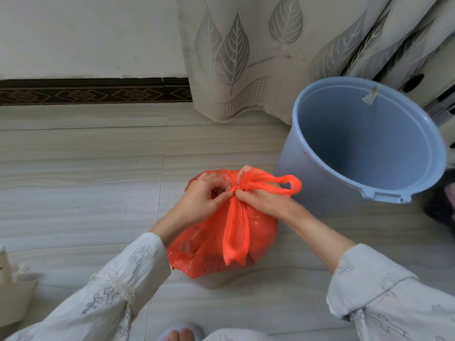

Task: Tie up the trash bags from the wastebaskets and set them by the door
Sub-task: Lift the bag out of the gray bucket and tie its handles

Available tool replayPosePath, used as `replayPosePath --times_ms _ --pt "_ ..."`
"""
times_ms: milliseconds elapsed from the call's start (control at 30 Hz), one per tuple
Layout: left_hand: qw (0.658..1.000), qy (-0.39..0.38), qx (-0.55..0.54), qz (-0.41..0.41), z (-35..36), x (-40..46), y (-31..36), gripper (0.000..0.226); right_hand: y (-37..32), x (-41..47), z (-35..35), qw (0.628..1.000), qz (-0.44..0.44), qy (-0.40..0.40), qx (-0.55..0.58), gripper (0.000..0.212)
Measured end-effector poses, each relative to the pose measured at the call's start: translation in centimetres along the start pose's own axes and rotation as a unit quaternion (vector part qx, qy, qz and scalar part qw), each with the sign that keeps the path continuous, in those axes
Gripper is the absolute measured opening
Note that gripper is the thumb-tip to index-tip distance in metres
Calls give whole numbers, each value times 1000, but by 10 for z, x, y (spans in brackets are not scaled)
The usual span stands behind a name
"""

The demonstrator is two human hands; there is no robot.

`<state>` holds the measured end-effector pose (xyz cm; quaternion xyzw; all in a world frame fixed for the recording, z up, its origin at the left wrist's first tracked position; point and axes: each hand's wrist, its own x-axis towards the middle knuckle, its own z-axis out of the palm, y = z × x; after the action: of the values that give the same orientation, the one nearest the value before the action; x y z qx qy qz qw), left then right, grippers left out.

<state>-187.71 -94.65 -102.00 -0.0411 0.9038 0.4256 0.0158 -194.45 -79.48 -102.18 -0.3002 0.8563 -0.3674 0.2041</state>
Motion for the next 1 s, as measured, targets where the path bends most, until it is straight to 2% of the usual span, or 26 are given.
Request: replayPosePath --times_ms 100,167,233,267,367,400,467,633,733,800,900,1000 --pt "1000 25 -2 -17 2 1 3 8 1 1 6 995 52 68 51 15" --pt "999 35 -8 -26 3 1 5 9 0 9 7 980 136 69 130 6" --pt "999 43 -17 -20 4 0 7 8 -5 16 3 924 232 40 302 18" --pt "998 49 -17 -19 4 0 7 8 -5 15 -1 898 247 23 362 20" --pt "996 74 -36 -46 3 -1 4 7 -8 13 -5 849 250 -9 464 21" --pt "995 75 -43 -57 3 0 3 7 -10 10 -4 845 245 -9 476 24" --pt "994 67 -52 -71 2 0 2 7 -9 7 2 855 221 3 469 31" --pt "989 28 -114 -95 0 -3 3 9 -8 2 10 927 124 28 352 38" --pt "978 25 -158 -136 -6 -2 -3 4 -9 2 7 937 100 9 335 39" --pt "971 16 -197 -137 -9 0 -3 20 -10 3 4 946 90 9 310 39" --pt "983 -15 -156 -92 -11 3 -1 23 -13 6 2 978 80 49 188 21" --pt "990 -6 -120 -72 -11 4 -2 20 -15 9 -2 973 101 103 178 12"
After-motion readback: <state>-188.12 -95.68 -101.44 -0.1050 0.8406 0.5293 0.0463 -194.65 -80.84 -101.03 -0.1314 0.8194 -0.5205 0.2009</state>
